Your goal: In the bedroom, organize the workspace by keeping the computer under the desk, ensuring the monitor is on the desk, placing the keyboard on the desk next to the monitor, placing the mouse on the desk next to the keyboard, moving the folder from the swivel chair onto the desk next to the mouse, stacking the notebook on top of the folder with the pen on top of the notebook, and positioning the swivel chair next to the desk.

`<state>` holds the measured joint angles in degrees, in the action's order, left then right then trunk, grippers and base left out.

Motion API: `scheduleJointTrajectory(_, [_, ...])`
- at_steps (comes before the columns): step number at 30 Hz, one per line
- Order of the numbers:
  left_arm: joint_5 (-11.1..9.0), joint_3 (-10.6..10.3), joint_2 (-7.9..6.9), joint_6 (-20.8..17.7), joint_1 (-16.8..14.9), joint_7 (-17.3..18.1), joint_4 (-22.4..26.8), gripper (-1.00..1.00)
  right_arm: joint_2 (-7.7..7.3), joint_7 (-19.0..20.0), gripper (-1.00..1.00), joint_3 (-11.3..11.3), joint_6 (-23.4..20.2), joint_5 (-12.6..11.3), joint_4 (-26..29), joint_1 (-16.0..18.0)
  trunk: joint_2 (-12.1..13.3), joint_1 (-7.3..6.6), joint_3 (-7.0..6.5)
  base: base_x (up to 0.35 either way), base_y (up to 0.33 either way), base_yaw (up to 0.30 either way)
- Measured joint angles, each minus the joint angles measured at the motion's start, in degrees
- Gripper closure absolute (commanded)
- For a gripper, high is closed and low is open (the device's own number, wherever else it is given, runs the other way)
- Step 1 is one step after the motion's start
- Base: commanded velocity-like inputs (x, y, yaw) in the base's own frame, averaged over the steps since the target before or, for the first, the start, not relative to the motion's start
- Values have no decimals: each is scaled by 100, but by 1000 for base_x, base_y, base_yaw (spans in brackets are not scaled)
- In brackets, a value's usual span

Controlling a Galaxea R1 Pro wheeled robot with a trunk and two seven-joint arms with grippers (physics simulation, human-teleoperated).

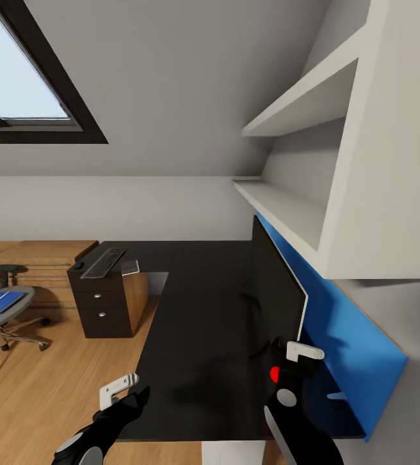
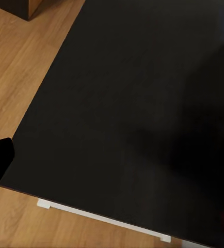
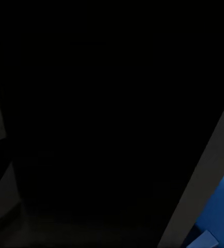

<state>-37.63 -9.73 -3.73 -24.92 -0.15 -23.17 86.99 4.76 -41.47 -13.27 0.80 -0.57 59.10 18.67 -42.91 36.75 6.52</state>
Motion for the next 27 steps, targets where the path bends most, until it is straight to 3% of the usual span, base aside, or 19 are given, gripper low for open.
scheduleJointTrajectory(27, [6,0,0,1,0,0,0,-100,0,17,-100,-35,6,-22,-1,9,1,1,0,-6,-23,0])
